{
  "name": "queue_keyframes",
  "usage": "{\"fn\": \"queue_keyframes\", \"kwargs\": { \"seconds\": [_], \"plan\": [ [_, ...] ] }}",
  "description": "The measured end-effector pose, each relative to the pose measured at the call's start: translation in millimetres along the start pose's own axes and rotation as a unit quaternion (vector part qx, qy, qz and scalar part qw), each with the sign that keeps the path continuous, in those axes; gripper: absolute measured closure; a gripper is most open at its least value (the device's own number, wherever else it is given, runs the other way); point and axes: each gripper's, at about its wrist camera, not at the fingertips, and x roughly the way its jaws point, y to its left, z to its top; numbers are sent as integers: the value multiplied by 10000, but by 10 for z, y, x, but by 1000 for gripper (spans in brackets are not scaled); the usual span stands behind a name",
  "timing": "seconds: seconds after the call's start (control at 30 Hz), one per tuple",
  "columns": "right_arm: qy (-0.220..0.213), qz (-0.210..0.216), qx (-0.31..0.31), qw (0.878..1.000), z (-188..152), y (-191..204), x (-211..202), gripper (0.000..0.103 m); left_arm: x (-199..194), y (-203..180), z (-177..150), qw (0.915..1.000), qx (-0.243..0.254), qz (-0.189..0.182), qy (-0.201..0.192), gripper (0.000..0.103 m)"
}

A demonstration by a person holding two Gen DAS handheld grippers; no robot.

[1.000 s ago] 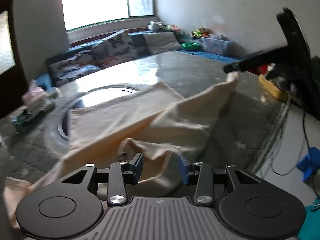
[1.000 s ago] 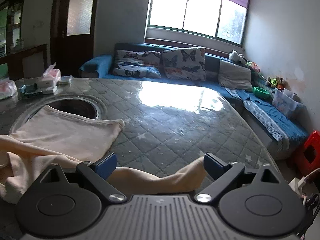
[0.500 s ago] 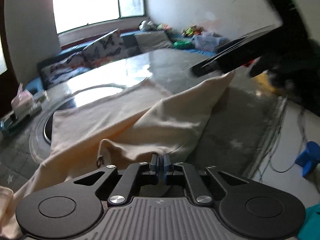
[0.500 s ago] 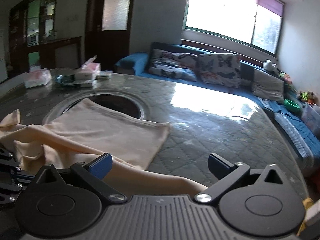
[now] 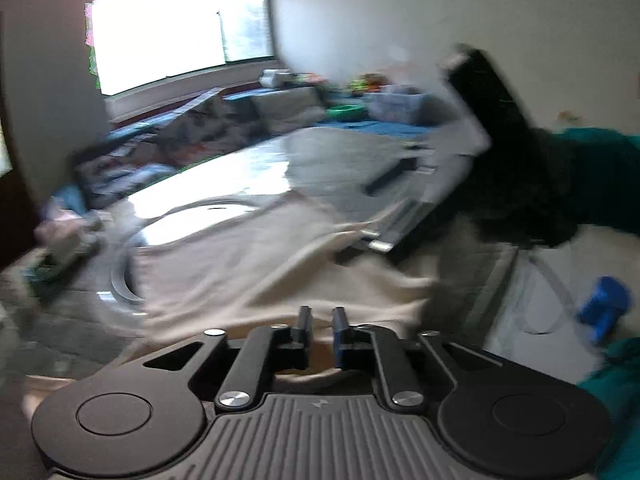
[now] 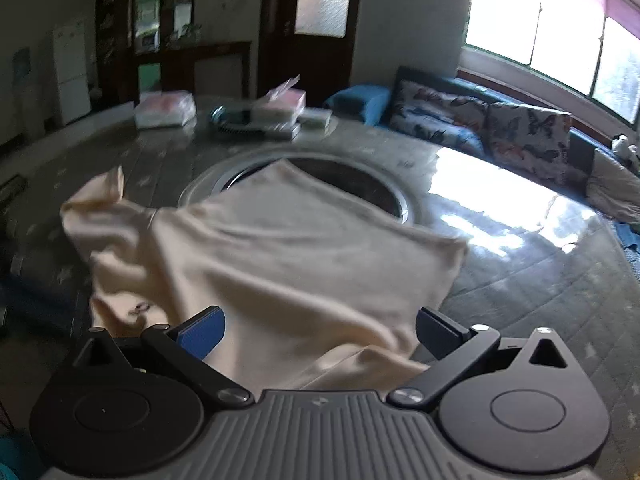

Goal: Fold clothes

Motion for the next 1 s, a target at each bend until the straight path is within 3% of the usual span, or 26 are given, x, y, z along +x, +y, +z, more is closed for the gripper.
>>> {"fn": "queue_keyframes", "kwargs": {
  "seconds": [0.1,0.33,0.43,0.57,0.63,0.8,1.0],
  "plan": [
    [94,139,-17,9999,-34,92,73,0,121,58,-75,9993,108,307,204,74],
    [178,352,-207,9990,-62,238,164,0,328,46,-234,9963,363,594,506,69],
    [211,410,-268,9986,-53,290,208,0,318,63,-258,9967,308,534,522,72],
    [222,457,-343,9981,-38,337,243,0,297,69,-265,9973,258,453,525,93],
    [208,455,-355,9981,-32,348,255,0,278,67,-264,9972,236,482,521,96],
    [204,476,-382,9979,-22,364,274,1,140,67,-252,9977,145,434,496,99],
    [168,605,-503,9968,-10,447,284,1,-138,-38,-344,9968,458,320,566,99]
  ]
}}
